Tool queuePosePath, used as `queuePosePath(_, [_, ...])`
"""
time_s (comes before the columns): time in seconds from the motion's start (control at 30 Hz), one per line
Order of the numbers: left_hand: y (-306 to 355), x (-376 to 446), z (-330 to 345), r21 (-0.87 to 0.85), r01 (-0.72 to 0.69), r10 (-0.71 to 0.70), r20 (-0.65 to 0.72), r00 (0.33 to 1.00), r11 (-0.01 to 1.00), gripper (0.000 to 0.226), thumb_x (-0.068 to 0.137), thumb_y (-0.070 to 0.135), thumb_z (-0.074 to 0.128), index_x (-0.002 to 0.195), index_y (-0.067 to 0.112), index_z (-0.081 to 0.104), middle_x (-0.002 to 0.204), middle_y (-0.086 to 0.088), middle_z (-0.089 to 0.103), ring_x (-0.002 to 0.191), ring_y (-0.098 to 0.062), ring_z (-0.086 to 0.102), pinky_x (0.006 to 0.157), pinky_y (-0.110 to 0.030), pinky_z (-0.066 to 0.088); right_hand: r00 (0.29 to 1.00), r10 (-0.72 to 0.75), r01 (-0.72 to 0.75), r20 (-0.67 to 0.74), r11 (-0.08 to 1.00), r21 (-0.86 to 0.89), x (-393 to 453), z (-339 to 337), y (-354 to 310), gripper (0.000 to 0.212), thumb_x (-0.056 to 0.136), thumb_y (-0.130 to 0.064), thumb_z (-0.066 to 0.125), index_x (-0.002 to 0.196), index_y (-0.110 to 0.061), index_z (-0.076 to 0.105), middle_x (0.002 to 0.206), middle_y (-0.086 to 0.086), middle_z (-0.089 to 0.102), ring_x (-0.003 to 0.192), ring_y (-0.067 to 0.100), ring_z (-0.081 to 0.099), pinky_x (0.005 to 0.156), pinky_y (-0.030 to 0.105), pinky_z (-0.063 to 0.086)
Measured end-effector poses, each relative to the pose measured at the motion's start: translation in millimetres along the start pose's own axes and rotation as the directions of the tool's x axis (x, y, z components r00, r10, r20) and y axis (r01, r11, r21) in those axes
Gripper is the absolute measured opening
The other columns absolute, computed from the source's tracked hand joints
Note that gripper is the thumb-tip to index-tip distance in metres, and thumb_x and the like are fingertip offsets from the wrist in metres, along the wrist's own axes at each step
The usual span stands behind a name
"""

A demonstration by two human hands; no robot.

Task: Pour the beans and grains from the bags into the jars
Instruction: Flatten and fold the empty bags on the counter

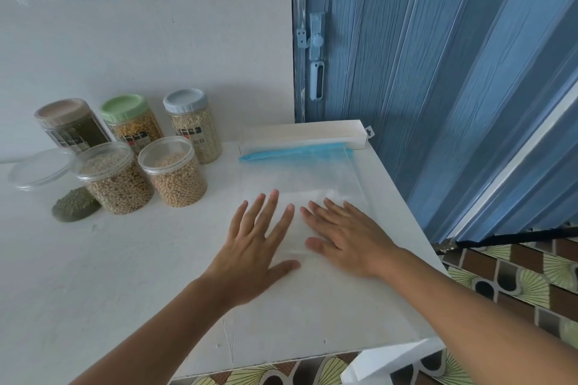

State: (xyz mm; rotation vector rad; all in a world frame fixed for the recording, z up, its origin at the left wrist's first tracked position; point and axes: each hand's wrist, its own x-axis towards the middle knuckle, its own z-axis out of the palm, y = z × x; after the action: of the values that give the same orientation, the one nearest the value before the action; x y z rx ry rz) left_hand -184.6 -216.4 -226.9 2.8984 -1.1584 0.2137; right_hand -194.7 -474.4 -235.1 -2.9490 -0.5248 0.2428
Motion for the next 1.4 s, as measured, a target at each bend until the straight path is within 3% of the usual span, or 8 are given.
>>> queuePosePath(0.13, [-5.9, -3.1, 11.7, 0.112, -0.18, 0.191, -0.093, 0.977, 0.977, 0.056, 0.11, 0.048, 0.035, 0.154, 0.017, 0.05, 0.158, -0.017, 0.049, 0.144, -0.04, 0.048, 0.118, -0.052, 0.042, 1.0, -0.003, 0.003, 0.012, 1.0, -0.017, 1.1, -0.5, 0.2, 0.069, 0.101, -0.074, 0.005, 0.162, -0.044, -0.012, 0.17, -0.018, -0.012, 0.158, 0.009, -0.014, 0.129, 0.039, -0.005])
queuePosePath(0.33, [-10.7, 1.6, 18.0, 0.066, -0.171, 0.173, -0.026, 0.985, 0.983, 0.051, 0.107, 0.035, 0.034, 0.145, 0.014, 0.06, 0.144, -0.015, 0.063, 0.127, -0.04, 0.063, 0.103, -0.047, 0.055, 0.989, -0.044, 0.028, -0.14, 0.994, -0.11, -6.3, -6.6, -4.1, 0.072, 0.103, -0.072, 0.008, 0.163, -0.037, -0.013, 0.171, -0.004, -0.022, 0.157, 0.024, -0.024, 0.128, 0.052, -0.01])
queuePosePath(0.47, [-9.9, 5.0, 5.8, -0.196, -0.007, 0.007, -0.002, 1.0, 0.981, 0.06, 0.109, 0.05, 0.025, 0.146, 0.017, 0.058, 0.147, -0.009, 0.061, 0.135, -0.034, 0.058, 0.106, -0.045, 0.052, 0.875, -0.238, 0.162, -0.421, 0.964, -0.209, -12.7, -13.8, -1.3, 0.067, 0.102, -0.07, 0.039, 0.156, -0.03, 0.044, 0.165, 0.008, 0.034, 0.152, 0.031, 0.028, 0.127, 0.058, 0.013])
queuePosePath(0.6, [-7.3, 13.2, -13.3, -0.316, 0.104, -0.078, 0.096, 0.992, 0.943, 0.069, 0.105, 0.06, 0.015, 0.149, 0.025, 0.054, 0.148, 0.0, 0.061, 0.14, -0.024, 0.054, 0.111, -0.038, 0.048, 0.821, -0.281, 0.242, -0.498, 0.96, -0.144, -9.9, -10.4, 12.9, 0.03, 0.095, -0.032, 0.074, 0.125, -0.032, 0.073, 0.11, -0.005, 0.067, 0.095, 0.021, 0.06, 0.104, 0.047, 0.047])
queuePosePath(0.77, [-12.8, 3.3, -12.9, -0.111, 0.012, -0.003, 0.085, 0.996, 0.994, 0.071, 0.1, 0.064, 0.04, 0.164, 0.037, 0.025, 0.17, 0.005, 0.027, 0.159, -0.021, 0.02, 0.129, -0.039, 0.008, 0.946, -0.074, 0.114, -0.316, 0.987, 0.11, -8.9, -26.9, 5.5, 0.026, 0.105, -0.033, 0.059, 0.126, -0.04, 0.072, 0.111, -0.013, 0.075, 0.098, 0.021, 0.062, 0.087, 0.032, 0.051])
queuePosePath(0.9, [-9.6, 0.8, -22.1, -0.183, 0.063, -0.059, 0.03, 0.998, 0.981, 0.051, 0.104, 0.023, 0.058, 0.153, 0.032, 0.047, 0.136, 0.001, 0.068, 0.118, -0.025, 0.067, 0.105, -0.04, 0.053, 0.988, -0.047, 0.075, -0.147, 0.978, 0.196, -9.4, -45.8, 1.6, 0.026, 0.105, -0.037, 0.059, 0.127, -0.041, 0.071, 0.123, -0.017, 0.073, 0.107, 0.01, 0.065, 0.089, 0.023, 0.048])
queuePosePath(1.03, [-17.1, 5.6, -57.9, -0.314, 0.183, -0.101, 0.261, 0.96, 0.932, 0.036, 0.106, 0.028, 0.051, 0.139, 0.044, 0.051, 0.116, 0.01, 0.071, 0.094, -0.01, 0.068, 0.088, -0.034, 0.056, 1.0, 0.017, -0.024, 0.025, 0.938, 0.346, -16.9, -77.6, -2.8, 0.047, 0.096, -0.048, 0.068, 0.142, -0.048, 0.056, 0.129, -0.013, 0.068, 0.115, 0.001, 0.061, 0.101, 0.022, 0.047])
queuePosePath(1.4, [-57.0, 27.3, -108.3, -0.421, 0.403, -0.067, 0.619, 0.783, 0.813, 0.04, 0.096, 0.034, 0.074, 0.135, 0.033, 0.063, 0.134, 0.018, 0.064, 0.127, -0.002, 0.057, 0.119, -0.035, 0.039, 0.969, 0.021, -0.118, 0.246, 0.914, 0.387, -18.0, -110.9, 5.7, 0.043, 0.096, -0.038, 0.07, 0.13, -0.047, 0.046, 0.108, -0.011, 0.065, 0.097, 0.012, 0.06, 0.09, 0.029, 0.048])
